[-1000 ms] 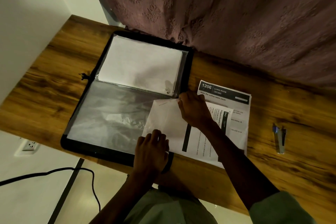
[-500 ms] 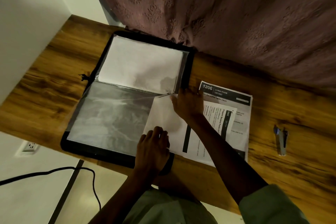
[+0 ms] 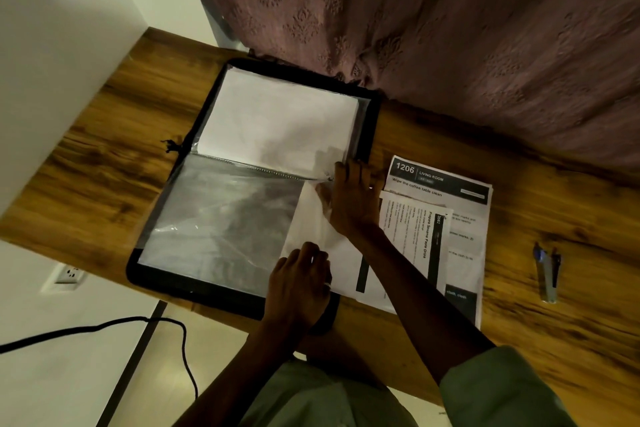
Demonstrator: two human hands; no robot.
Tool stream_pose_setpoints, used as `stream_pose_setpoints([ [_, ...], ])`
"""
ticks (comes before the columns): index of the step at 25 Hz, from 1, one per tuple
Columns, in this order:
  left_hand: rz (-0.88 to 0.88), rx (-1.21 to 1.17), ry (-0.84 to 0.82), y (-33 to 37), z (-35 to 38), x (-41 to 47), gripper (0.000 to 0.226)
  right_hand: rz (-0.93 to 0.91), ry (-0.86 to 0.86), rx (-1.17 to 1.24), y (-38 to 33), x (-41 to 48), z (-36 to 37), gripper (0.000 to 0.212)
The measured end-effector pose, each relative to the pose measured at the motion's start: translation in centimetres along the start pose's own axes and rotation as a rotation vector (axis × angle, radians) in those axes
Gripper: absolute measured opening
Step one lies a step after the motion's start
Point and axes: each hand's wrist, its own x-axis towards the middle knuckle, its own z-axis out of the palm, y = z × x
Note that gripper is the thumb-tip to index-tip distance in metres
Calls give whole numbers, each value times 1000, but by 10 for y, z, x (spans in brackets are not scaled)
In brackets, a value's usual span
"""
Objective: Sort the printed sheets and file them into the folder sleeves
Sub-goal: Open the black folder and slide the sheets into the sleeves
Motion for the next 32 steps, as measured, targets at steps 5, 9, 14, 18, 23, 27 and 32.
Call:
stream_pose_setpoints([
  [5, -1, 3, -34, 1, -4, 3, 40, 55, 6, 48, 0, 4, 5, 65],
  [9, -21, -53, -16, -3, -4, -1, 49, 40, -53, 123, 11, -3, -5, 81],
  [14, -54, -125, 23, -4, -4, -4, 39, -122, -58, 216, 36, -88, -26, 49],
  [18, 2, -131, 105, -3, -6, -4, 47, -351, -108, 220, 39, -155, -20, 54],
  [23, 61, -119, 169, -2, -5, -5, 50, -475, -13, 197, 40, -157, -8, 51],
  [27, 62, -63, 145, -1, -5, -6, 51, -533, -23, 133, 40, -158, -18, 39],
  [32, 25, -43, 115, 4, -11, -10, 59, -533, 45, 151, 35, -166, -29, 38],
])
